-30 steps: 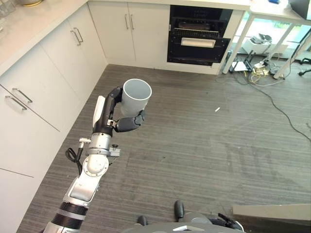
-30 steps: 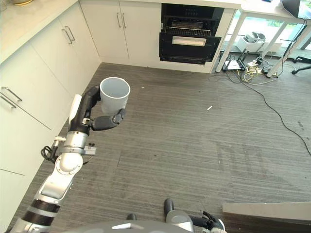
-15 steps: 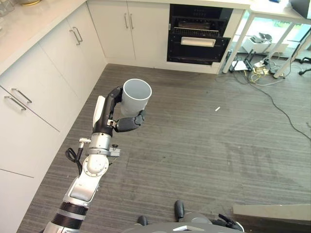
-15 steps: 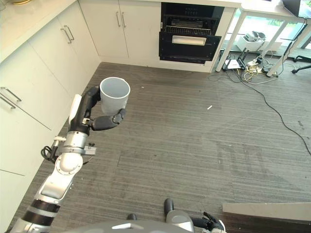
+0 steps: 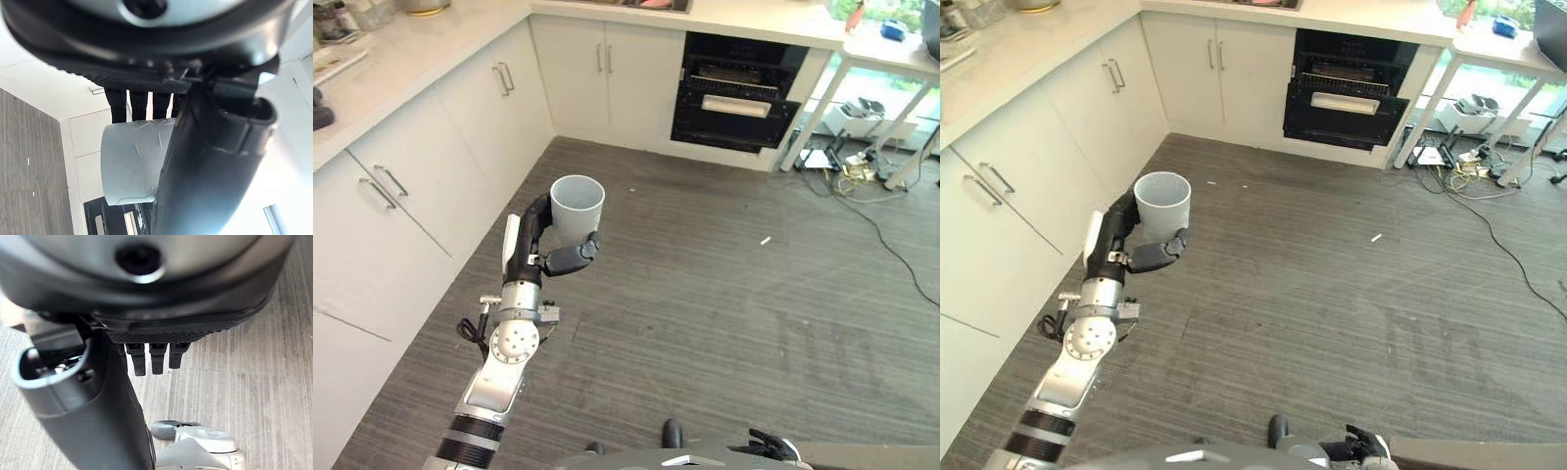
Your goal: Place the dishes in the dishwasher.
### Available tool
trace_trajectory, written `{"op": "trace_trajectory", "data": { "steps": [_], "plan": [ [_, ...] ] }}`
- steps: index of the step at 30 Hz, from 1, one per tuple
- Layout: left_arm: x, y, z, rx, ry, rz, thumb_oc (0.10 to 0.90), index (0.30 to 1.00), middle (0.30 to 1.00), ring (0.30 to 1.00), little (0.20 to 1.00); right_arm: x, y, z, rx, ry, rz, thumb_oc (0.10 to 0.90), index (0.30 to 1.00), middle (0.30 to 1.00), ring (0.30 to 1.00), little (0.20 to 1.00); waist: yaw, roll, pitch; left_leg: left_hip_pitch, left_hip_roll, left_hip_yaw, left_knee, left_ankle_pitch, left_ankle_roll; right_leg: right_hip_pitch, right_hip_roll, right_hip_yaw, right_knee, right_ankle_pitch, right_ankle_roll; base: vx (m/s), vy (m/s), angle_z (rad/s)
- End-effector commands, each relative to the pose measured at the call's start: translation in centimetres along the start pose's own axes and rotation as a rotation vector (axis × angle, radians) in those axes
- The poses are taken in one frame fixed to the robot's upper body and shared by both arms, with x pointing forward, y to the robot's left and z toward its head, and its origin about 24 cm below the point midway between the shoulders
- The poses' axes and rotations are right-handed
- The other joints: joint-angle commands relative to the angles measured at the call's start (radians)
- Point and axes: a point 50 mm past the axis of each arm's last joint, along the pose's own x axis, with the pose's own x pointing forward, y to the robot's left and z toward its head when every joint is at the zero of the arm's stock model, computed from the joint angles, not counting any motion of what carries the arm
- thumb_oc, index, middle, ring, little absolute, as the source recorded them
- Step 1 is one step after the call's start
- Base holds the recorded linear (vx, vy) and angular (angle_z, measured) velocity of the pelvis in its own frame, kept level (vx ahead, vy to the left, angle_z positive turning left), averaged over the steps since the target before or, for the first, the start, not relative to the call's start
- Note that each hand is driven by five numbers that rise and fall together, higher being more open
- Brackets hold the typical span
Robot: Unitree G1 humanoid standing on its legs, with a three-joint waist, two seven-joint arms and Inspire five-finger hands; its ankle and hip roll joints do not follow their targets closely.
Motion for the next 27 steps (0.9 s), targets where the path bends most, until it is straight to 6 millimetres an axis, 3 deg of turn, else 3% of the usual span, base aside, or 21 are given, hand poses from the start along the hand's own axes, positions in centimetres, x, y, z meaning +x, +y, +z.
{"op": "trace_trajectory", "data": {
  "steps": [1,3,4,5,6,7,8,10,11,13,16,18,19,20,21,22,23,25,26,27],
  "plan": [
    [1.8,1.8,5.1,-0.094,-0.271,0.108,0.400,0.300,0.300,0.300,0.300,0.2,-1.4,1.3,-0.016,-0.046,-0.047,0.800,0.900,0.900,0.900,0.900,0.013,-0.042,0.002,-0.107,-0.046,-0.081,0.221,-0.033,-0.041,0.007,0.006,-0.013,0.105,-0.121,0.033,0.01,-0.109,0.23],
    [1.5,1.9,4.8,-0.134,-0.251,0.116,0.400,0.300,0.300,0.300,0.300,0.2,-1.7,1.1,-0.033,-0.040,-0.056,0.800,0.900,0.900,0.900,0.900,0.026,-0.060,0.031,-0.204,-0.037,-0.043,0.458,0.008,-0.077,0.022,-0.008,-0.027,0.111,-0.131,0.020,0.03,-0.132,0.13],
    [1.4,1.9,4.8,-0.134,-0.251,0.115,0.400,0.300,0.300,0.300,0.300,0.2,-1.7,1.1,-0.034,-0.039,-0.055,0.800,0.900,0.900,0.900,0.900,0.022,-0.055,0.028,-0.222,-0.031,-0.048,0.486,-0.004,-0.079,0.018,-0.002,-0.031,0.112,-0.132,0.018,0.12,-0.176,0.22],
    [1.2,1.8,4.6,-0.153,-0.240,0.110,0.400,0.300,0.300,0.300,0.300,0.2,-2.0,1.2,-0.027,-0.041,-0.071,0.800,0.900,0.900,0.900,0.900,0.043,-0.073,0.059,-0.308,-0.008,0.003,0.648,0.061,-0.114,0.055,-0.022,-0.047,0.101,-0.144,0.005,0.14,-0.119,0.37],
    [1.1,1.7,4.7,-0.159,-0.241,0.099,0.400,0.300,0.300,0.300,0.300,0.2,-2.0,1.3,-0.014,-0.039,-0.075,0.800,0.900,0.900,0.900,0.900,0.045,-0.067,0.066,-0.350,0.033,0.040,0.615,0.071,-0.116,0.070,-0.019,-0.065,0.091,-0.154,0.007,0.16,-0.118,0.35],
    [1.1,1.7,4.7,-0.159,-0.241,0.098,0.400,0.300,0.300,0.300,0.300,0.2,-2.0,1.3,-0.013,-0.039,-0.075,0.800,0.900,0.900,0.900,0.900,0.047,-0.067,0.066,-0.350,0.033,0.040,0.616,0.068,-0.116,0.072,-0.019,-0.065,0.088,-0.154,0.007,0.34,0.065,0.55],
    [1.1,1.4,4.5,-0.144,-0.232,0.081,0.400,0.300,0.300,0.300,0.300,0.2,-2.3,1.3,0.034,-0.032,-0.099,0.800,0.900,0.900,0.900,0.900,0.054,-0.047,0.052,-0.400,0.083,0.103,0.441,0.051,-0.093,0.120,-0.018,-0.093,0.059,-0.183,0.024,0.45,0.137,0.45],
    [1.1,1.6,4.3,-0.134,-0.223,0.095,0.400,0.300,0.300,0.300,0.300,0.2,-2.5,1.2,0.050,-0.031,-0.108,0.800,0.900,0.900,0.900,0.900,0.071,-0.027,0.043,-0.444,0.102,0.109,0.229,0.097,-0.092,0.172,-0.017,-0.086,0.042,-0.216,0.051,0.51,0.188,0.48],
    [1.1,1.5,4.3,-0.135,-0.222,0.094,0.400,0.300,0.300,0.300,0.300,0.2,-2.5,1.2,0.050,-0.030,-0.110,0.800,0.900,0.900,0.900,0.900,0.072,-0.031,0.039,-0.431,0.094,0.112,0.200,0.109,-0.093,0.172,-0.023,-0.086,0.041,-0.217,0.052,0.40,0.159,0.25],
    [0.9,1.7,4.4,-0.120,-0.228,0.108,0.400,0.300,0.300,0.300,0.300,0.2,-2.9,1.1,0.033,-0.027,-0.127,0.800,0.900,0.900,0.900,0.900,0.095,-0.025,0.033,-0.479,0.126,0.095,0.043,0.170,-0.105,0.228,-0.050,-0.065,0.042,-0.252,0.073,0.49,0.163,0.04],
    [0.3,2.8,3.7,-0.086,-0.196,0.146,0.400,0.300,0.300,0.300,0.300,0.2,-2.4,0.7,-0.014,-0.001,-0.123,0.800,0.900,0.900,0.900,0.900,0.134,-0.026,-0.006,-0.464,0.150,0.051,0.059,0.209,-0.109,0.298,-0.082,0.010,0.083,-0.303,0.094,0.63,0.184,-0.53],
    [0.7,2.5,4.4,-0.089,-0.225,0.136,0.400,0.300,0.300,0.300,0.300,0.1,-1.9,0.2,0.030,-0.001,-0.113,0.800,0.900,0.900,0.900,0.900,0.134,-0.040,-0.019,-0.449,0.124,0.081,0.047,0.288,-0.101,0.278,-0.107,0.014,0.175,-0.254,0.122,0.54,0.226,-0.91],
    [1.0,2.3,4.8,-0.076,-0.245,0.116,0.400,0.300,0.300,0.300,0.300,0.1,-1.9,0.2,0.061,-0.003,-0.118,0.800,0.900,0.900,0.900,0.900,0.128,-0.054,-0.028,-0.429,0.096,0.095,0.033,0.277,-0.079,0.245,-0.134,0.015,0.254,-0.195,0.143,0.32,0.160,-0.83],
    [1.0,2.3,4.8,-0.076,-0.245,0.116,0.400,0.300,0.300,0.300,0.300,0.1,-1.9,0.2,0.061,-0.003,-0.118,0.800,0.900,0.900,0.900,0.900,0.128,-0.054,-0.028,-0.429,0.096,0.095,0.033,0.277,-0.079,0.245,-0.134,0.015,0.254,-0.195,0.143,0.44,0.293,-0.52],
    [1.3,2.1,5.2,-0.040,-0.270,0.091,0.400,0.300,0.300,0.300,0.300,0.1,-1.7,0.1,0.108,0.002,-0.117,0.800,0.900,0.900,0.900,0.900,0.105,-0.064,-0.039,-0.368,0.044,0.116,0.020,0.225,-0.035,0.170,-0.164,0.017,0.440,-0.009,0.163,0.44,0.331,-0.33],
    [1.5,2.1,5.6,-0.028,-0.287,0.077,0.400,0.300,0.300,0.300,0.300,0.0,-1.2,0.0,0.130,0.002,-0.101,0.800,0.900,0.900,0.900,0.900,0.093,-0.053,-0.039,-0.335,0.032,0.128,0.018,0.199,-0.012,0.128,-0.165,0.026,0.580,0.096,0.177,0.79,0.640,-0.35],
    [1.7,1.7,5.9,-0.003,-0.305,0.036,0.400,0.300,0.300,0.300,0.300,0.0,-0.7,0.0,0.137,-0.004,-0.094,0.800,0.900,0.900,0.900,0.900,0.051,-0.009,-0.012,-0.249,0.037,0.131,0.007,0.145,0.021,0.004,-0.131,0.027,0.814,0.130,0.182,0.72,0.539,0.01],
    [1.9,0.9,5.8,0.002,-0.304,-0.006,0.400,0.300,0.300,0.300,0.300,0.1,-0.1,0.8,0.126,-0.033,-0.067,0.800,0.900,0.900,0.900,0.900,-0.004,0.014,0.015,-0.174,0.015,0.092,-0.008,0.098,0.033,-0.130,-0.001,0.049,0.920,0.040,0.186,0.58,0.338,0.32],
    [1.9,0.9,5.8,0.002,-0.304,-0.006,0.400,0.300,0.300,0.300,0.300,0.1,-0.1,0.8,0.126,-0.033,-0.067,0.800,0.900,0.900,0.900,0.900,-0.004,0.014,0.015,-0.174,0.015,0.092,-0.008,0.098,0.033,-0.130,-0.001,0.049,0.920,0.040,0.186,0.59,0.223,0.28],
    [2.1,0.4,5.8,-0.009,-0.298,-0.029,0.400,0.300,0.300,0.300,0.300,0.1,0.1,1.3,0.115,-0.052,-0.061,0.800,0.900,0.900,0.900,0.900,-0.055,0.015,0.038,-0.125,-0.016,0.066,-0.008,0.063,0.032,-0.249,0.036,0.019,0.857,-0.009,0.173,0.40,0.137,0.25]
  ]
}}
